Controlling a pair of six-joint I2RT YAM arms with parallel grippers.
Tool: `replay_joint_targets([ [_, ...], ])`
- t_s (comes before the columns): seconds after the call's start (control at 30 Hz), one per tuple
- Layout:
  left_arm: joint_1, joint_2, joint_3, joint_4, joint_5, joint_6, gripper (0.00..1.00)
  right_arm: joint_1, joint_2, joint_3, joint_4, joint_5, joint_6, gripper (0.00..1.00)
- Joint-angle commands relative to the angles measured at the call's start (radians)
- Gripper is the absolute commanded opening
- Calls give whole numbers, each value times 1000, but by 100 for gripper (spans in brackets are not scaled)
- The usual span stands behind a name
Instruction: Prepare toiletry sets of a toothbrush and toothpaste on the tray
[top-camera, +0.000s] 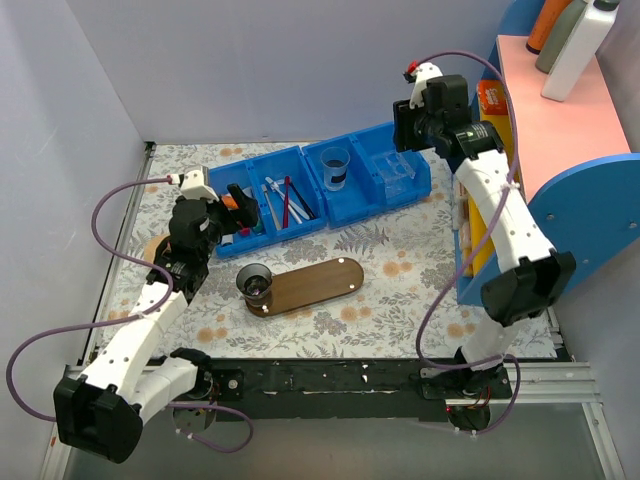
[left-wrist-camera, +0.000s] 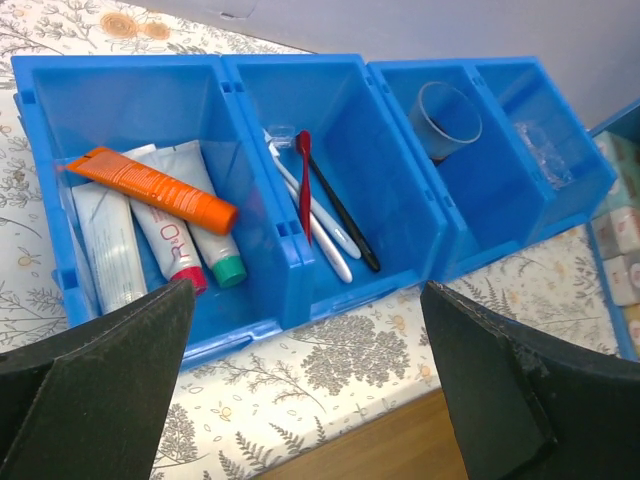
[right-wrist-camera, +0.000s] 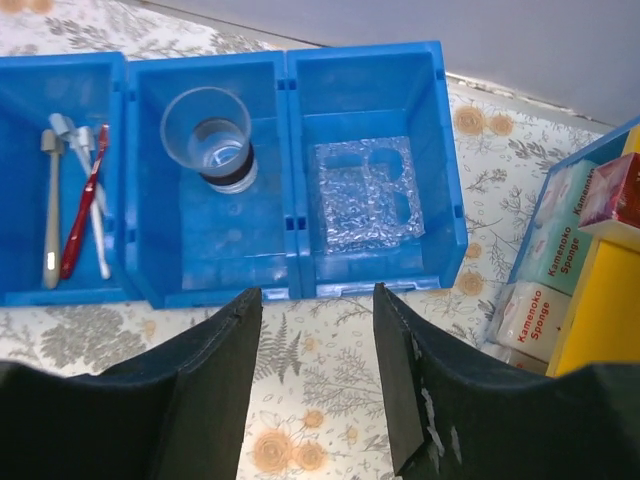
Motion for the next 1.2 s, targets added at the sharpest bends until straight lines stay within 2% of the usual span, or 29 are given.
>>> replay_joint_targets([
  [0.0, 9, -13, 4, 75, 8, 84, 98, -48, 151, 104, -91, -66, -38, 55],
  [0.13, 9, -33, -17, 76, -26, 146, 98, -78, 244, 141, -57, -74, -20, 52],
  [0.43, 9, -67, -54, 107, -38, 147, 98, -95, 447, 236, -42, -33, -28, 47],
  [1.0, 9, -27, -49, 59, -52, 135, 98, -131, 566, 232, 44, -76, -52, 45],
  [1.17, 9, -29, -49, 61, -55, 136, 98, -141, 590, 233, 58, -80, -51, 41],
])
